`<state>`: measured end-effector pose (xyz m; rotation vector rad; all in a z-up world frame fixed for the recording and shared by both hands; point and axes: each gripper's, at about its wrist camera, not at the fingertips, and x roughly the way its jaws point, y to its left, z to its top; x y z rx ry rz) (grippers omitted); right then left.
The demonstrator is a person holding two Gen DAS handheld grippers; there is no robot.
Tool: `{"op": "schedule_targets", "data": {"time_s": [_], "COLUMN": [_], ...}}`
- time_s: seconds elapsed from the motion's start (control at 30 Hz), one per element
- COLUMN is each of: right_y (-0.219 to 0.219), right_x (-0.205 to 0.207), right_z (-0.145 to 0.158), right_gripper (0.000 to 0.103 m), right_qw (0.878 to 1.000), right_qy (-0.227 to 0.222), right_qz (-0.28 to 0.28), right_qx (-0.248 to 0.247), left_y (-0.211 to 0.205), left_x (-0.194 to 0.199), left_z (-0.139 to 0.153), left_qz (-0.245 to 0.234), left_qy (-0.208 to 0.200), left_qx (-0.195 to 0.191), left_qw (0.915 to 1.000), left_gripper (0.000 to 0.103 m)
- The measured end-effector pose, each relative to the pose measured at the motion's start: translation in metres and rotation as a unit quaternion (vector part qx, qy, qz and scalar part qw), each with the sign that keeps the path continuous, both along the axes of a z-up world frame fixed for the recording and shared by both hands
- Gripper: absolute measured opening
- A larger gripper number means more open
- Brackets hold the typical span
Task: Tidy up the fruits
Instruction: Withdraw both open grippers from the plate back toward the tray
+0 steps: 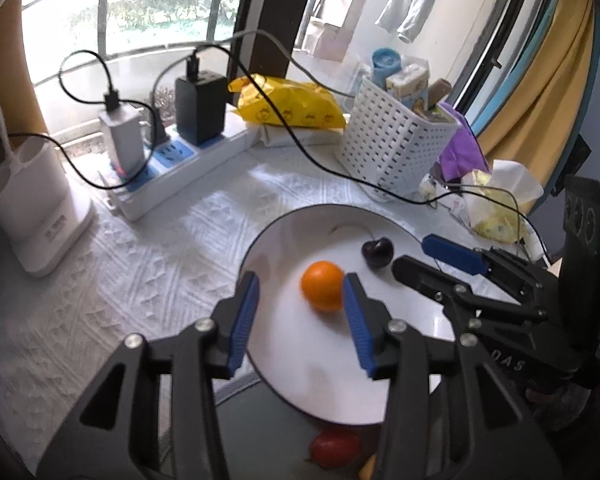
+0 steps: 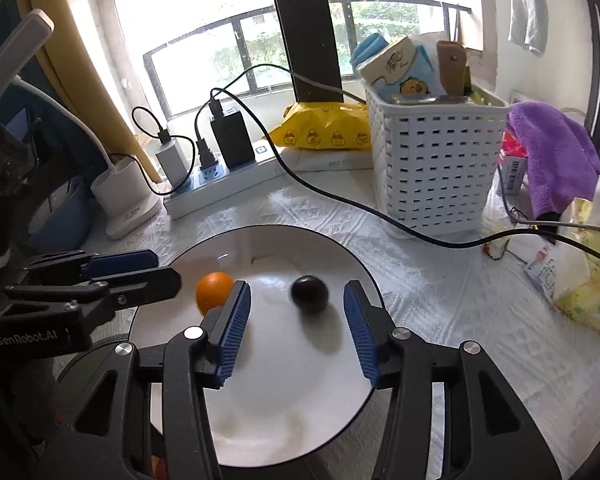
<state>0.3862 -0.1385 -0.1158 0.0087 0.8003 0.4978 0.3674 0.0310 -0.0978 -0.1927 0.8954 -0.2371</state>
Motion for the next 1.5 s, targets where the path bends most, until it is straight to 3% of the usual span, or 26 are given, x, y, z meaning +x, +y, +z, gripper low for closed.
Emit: {"op": "schedule_targets", "data": {"time_s": [0.3,0.7,0.8,0.87,0.93,1.0,1.07,1.5], "right_y": [0.0,-0.004,-0.005,-0.005,-0.005,-0.006,-0.006,-0.006], "right_x": [-0.028,-0.079,-0.09,-0.097,-0.104,-0.112,-0.12,-0.157], "right_z": [0.012,0.029,0.03,0.031,0.031,0.03,0.03,0.022], "right_gripper": [0.051,0.052,0.061,0.061,0.062,0.075,0.081,0.081], "right_qw": [1.0,0.999,0.998,0.998,0.997,0.996,0.995,0.997], "right_qy": [-0.011,-0.042,-0.047,-0.054,-0.061,-0.072,-0.081,-0.057], "right_qz": [0.0,-0.009,-0.011,-0.008,-0.006,-0.007,-0.004,-0.014], "right_qx": [-0.005,-0.023,-0.029,-0.033,-0.041,-0.05,-0.055,-0.05], "left_y": [0.009,0.005,0.007,0.009,0.008,0.009,0.009,0.014], "left_x": [-0.035,-0.095,-0.107,-0.115,-0.122,-0.129,-0.137,-0.178], "left_z": [0.016,0.03,0.032,0.032,0.031,0.028,0.024,0.007], "left_qz": [0.011,0.01,0.016,0.017,0.016,0.015,0.014,0.04], "left_qy": [-0.025,-0.093,-0.106,-0.112,-0.114,-0.11,-0.105,-0.09], "left_qx": [0.014,0.044,0.052,0.052,0.054,0.051,0.043,0.041], "left_qw": [0.9995,0.9947,0.9928,0.9923,0.9919,0.9926,0.9934,0.9942], "left_gripper": [0.045,0.045,0.045,0.045,0.047,0.054,0.061,0.061]}}
